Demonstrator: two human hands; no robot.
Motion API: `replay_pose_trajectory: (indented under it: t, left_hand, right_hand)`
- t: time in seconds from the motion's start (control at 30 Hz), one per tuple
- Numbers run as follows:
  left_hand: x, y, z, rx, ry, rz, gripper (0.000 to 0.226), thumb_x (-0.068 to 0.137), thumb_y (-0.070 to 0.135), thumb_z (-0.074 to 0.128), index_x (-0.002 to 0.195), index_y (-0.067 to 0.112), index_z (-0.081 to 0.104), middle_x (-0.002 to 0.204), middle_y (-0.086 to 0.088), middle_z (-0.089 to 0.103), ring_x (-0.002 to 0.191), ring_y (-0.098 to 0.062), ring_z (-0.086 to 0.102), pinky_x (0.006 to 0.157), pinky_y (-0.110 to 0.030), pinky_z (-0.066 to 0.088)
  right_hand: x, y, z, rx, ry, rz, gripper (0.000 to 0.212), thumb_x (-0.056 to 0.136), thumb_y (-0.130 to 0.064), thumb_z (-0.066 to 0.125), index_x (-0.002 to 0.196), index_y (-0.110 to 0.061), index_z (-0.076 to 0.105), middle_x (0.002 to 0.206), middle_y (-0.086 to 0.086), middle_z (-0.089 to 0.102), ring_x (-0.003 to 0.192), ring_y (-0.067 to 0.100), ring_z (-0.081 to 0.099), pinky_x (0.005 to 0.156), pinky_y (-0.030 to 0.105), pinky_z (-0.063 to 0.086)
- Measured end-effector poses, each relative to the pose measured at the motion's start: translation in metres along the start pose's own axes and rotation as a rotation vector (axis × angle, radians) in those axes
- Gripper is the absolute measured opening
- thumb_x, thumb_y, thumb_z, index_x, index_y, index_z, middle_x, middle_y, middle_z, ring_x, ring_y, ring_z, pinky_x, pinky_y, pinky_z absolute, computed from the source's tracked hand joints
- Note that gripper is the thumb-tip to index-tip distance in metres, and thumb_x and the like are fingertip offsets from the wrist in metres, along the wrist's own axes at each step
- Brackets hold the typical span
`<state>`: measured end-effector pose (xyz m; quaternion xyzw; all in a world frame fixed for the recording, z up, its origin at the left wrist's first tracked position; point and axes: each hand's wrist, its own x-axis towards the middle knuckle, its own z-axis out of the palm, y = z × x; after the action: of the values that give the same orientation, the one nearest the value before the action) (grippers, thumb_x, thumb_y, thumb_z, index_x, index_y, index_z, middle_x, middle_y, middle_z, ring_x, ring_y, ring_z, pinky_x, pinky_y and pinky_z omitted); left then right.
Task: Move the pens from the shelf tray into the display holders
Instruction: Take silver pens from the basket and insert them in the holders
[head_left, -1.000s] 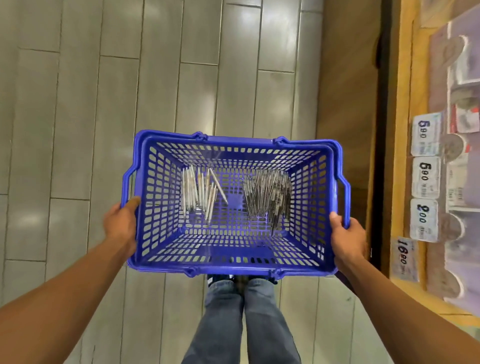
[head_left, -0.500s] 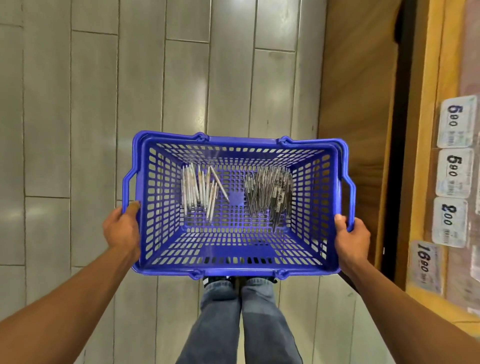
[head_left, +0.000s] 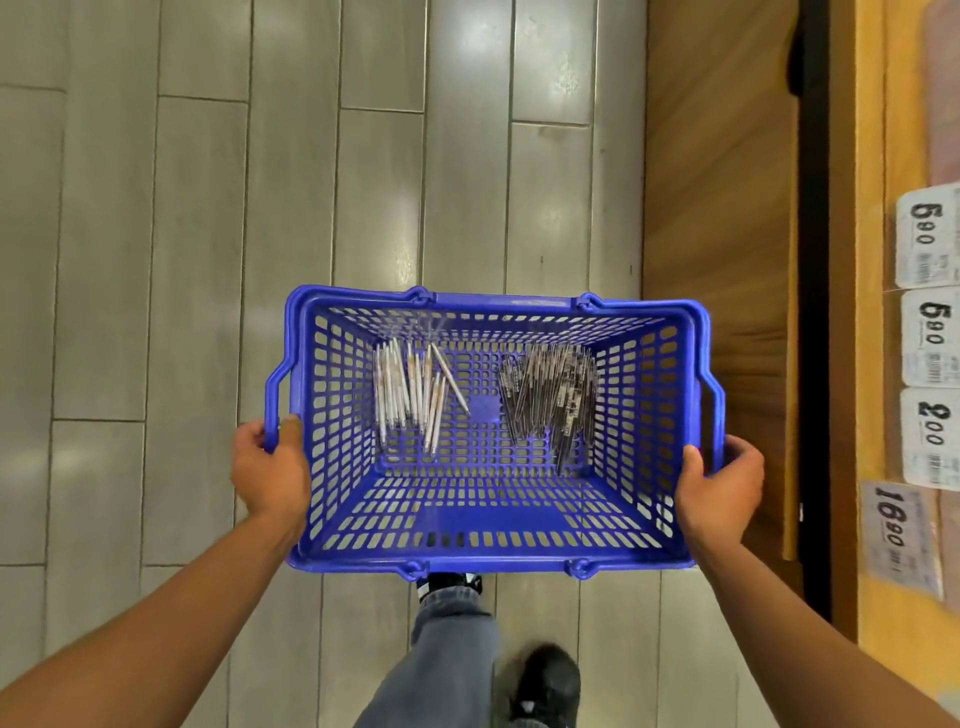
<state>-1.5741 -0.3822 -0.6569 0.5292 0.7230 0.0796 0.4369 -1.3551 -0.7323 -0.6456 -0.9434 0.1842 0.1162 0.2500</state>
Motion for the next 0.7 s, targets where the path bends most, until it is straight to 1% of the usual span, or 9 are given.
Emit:
replay_pose_trajectory:
  t: [0.07,0.13,0.23,0.3,0.37,0.43,0.57,0.63,0.7]
  left_hand:
    - [0.003,0.002,0.002,0.081,0.042,0.172,0.033,0.093,0.030,0.065,0.117,0.014,0.051,0.117,-0.010,0.058,0.106,-0.027,0.060,0.095,-0.049,0.050]
    - [0.003,0.002,0.005,0.209,0.092,0.465,0.037,0.092,0.026,0.064,0.122,0.009,0.052,0.123,-0.013,0.054,0.116,-0.030,0.049,0.101,-0.042,0.038]
    - [-0.007,0.001,0.018,0.258,0.002,0.873,0.021,0.091,0.018,0.059,0.108,0.007,0.062,0.108,-0.007,0.059,0.103,-0.024,0.047,0.090,-0.030,0.031]
    - [-0.012,-0.002,0.033,0.234,-0.141,0.946,0.011,0.090,0.013,0.059,0.098,0.009,0.065,0.097,0.000,0.061,0.093,-0.021,0.050,0.082,-0.030,0.037]
    - [-0.010,-0.004,0.050,0.212,-0.318,0.852,0.010,0.094,0.009,0.060,0.093,0.018,0.064,0.090,0.009,0.061,0.085,-0.012,0.054,0.075,-0.026,0.042]
    - [-0.004,-0.004,0.067,0.186,-0.433,0.668,0.013,0.095,0.012,0.062,0.090,0.024,0.064,0.090,0.012,0.064,0.084,-0.005,0.058,0.070,-0.019,0.043]
    - [0.018,-0.005,0.095,0.014,-0.575,0.204,0.010,0.095,0.016,0.058,0.092,0.018,0.067,0.097,0.000,0.069,0.087,-0.015,0.063,0.069,-0.024,0.045]
    - [0.030,-0.006,0.104,-0.045,-0.595,0.085,0.009,0.095,0.016,0.056,0.095,0.017,0.065,0.096,-0.002,0.070,0.085,-0.016,0.063,0.072,-0.027,0.047]
    - [0.041,-0.007,0.112,-0.080,-0.578,0.045,0.008,0.096,0.016,0.055,0.097,0.016,0.064,0.093,-0.003,0.070,0.081,-0.016,0.061,0.071,-0.028,0.049]
  right_hand:
    - [-0.009,-0.013,0.008,-0.079,0.099,-0.148,0.045,0.083,-0.006,0.066,0.126,-0.001,0.052,0.130,0.019,0.052,0.124,0.037,0.045,0.103,0.050,0.034]
    - [-0.020,-0.024,0.024,-0.131,0.118,-0.283,0.042,0.080,-0.006,0.067,0.121,-0.007,0.057,0.128,0.013,0.055,0.122,0.034,0.046,0.099,0.052,0.033]
    - [-0.031,-0.034,0.070,-0.109,-0.060,-0.440,0.025,0.083,-0.007,0.067,0.108,-0.009,0.063,0.108,0.010,0.063,0.106,0.033,0.052,0.088,0.046,0.038]
    - [-0.036,-0.039,0.111,-0.068,-0.259,-0.495,0.016,0.089,-0.011,0.063,0.105,-0.010,0.063,0.097,0.005,0.063,0.094,0.025,0.057,0.081,0.036,0.043]
    - [-0.040,-0.045,0.154,-0.075,-0.452,-0.520,0.007,0.095,-0.019,0.059,0.102,-0.015,0.059,0.088,-0.006,0.061,0.080,0.014,0.058,0.066,0.021,0.042]
    - [-0.042,-0.047,0.200,-0.159,-0.580,-0.574,0.004,0.099,-0.023,0.054,0.097,-0.019,0.052,0.084,-0.007,0.058,0.072,0.011,0.057,0.055,0.015,0.038]
    - [-0.040,-0.051,0.274,-0.397,-0.693,-0.584,0.029,0.100,-0.023,0.052,0.123,-0.007,0.047,0.107,0.011,0.060,0.091,0.026,0.060,0.073,0.033,0.049]
    - [-0.036,-0.050,0.296,-0.468,-0.687,-0.576,0.037,0.099,-0.020,0.054,0.131,-0.005,0.044,0.114,0.013,0.060,0.097,0.028,0.060,0.077,0.036,0.051]
    - [-0.032,-0.048,0.310,-0.499,-0.687,-0.599,0.039,0.098,-0.017,0.056,0.132,-0.004,0.044,0.111,0.013,0.061,0.090,0.024,0.060,0.068,0.032,0.049]
